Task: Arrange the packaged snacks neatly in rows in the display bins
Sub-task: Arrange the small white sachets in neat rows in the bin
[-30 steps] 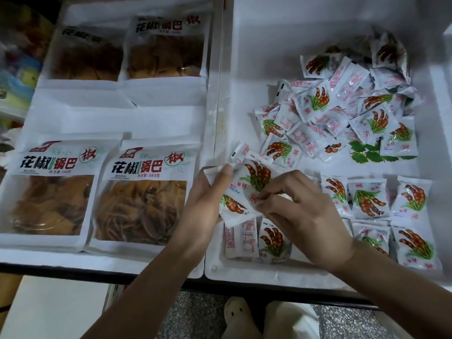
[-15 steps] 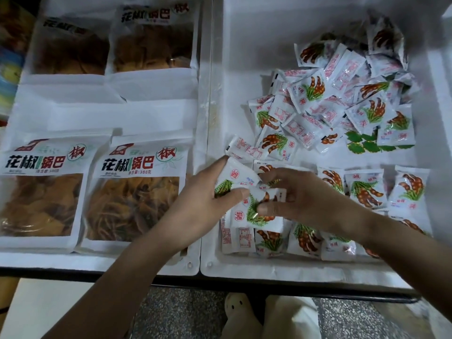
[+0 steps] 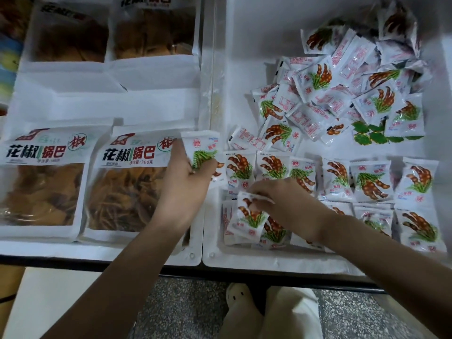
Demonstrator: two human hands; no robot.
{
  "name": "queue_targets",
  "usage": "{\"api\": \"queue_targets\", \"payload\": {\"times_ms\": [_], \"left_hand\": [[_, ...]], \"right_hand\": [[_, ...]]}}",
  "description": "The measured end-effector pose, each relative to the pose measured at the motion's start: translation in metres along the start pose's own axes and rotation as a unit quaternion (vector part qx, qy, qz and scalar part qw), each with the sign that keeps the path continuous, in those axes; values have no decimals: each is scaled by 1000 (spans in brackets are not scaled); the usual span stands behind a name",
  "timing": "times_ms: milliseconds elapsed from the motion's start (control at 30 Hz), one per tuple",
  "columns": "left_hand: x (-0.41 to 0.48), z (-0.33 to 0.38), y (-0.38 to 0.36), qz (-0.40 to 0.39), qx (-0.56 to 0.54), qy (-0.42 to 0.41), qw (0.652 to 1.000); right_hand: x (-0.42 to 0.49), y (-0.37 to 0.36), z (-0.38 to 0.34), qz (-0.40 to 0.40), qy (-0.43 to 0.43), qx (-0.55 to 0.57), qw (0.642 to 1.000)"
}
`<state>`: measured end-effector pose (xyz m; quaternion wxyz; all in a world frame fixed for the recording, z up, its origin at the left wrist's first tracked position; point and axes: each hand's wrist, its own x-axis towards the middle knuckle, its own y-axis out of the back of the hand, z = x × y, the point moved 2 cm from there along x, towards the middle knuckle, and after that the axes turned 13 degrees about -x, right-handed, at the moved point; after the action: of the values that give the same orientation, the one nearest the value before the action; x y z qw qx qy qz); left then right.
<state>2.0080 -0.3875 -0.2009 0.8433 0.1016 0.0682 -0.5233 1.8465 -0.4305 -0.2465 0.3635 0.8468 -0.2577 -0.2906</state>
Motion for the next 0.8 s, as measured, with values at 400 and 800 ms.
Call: {"api": "queue_targets", "payload": {"times_ms": [400, 800], "left_hand": [[-23, -12, -5, -150, 66, 29, 986], [-34, 2, -44, -258, 186, -42, 947]], "right_hand": [[-12, 2, 7, 131, 5, 112, 985], [-49, 25, 10, 111, -5, -100, 989]]}}
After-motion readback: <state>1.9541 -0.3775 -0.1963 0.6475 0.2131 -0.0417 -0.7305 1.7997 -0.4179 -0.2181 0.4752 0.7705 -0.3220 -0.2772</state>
